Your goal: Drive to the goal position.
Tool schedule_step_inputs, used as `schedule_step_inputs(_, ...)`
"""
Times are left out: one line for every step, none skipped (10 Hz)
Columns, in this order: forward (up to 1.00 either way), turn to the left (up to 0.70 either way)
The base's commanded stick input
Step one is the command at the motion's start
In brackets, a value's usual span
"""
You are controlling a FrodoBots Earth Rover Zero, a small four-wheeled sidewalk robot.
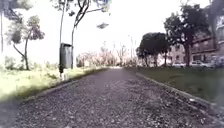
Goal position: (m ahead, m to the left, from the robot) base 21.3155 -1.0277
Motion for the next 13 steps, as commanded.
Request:
schedule_step_inputs(0.70,0.00)
schedule_step_inputs(0.70,0.00)
schedule_step_inputs(0.70,0.00)
schedule_step_inputs(0.70,0.00)
schedule_step_inputs(0.70,0.00)
schedule_step_inputs(0.70,0.00)
schedule_step_inputs(0.70,0.00)
schedule_step_inputs(0.70,0.00)
schedule_step_inputs(0.70,0.00)
schedule_step_inputs(0.70,0.00)
schedule_step_inputs(0.70,0.00)
schedule_step_inputs(0.70,0.00)
schedule_step_inputs(0.70,0.00)
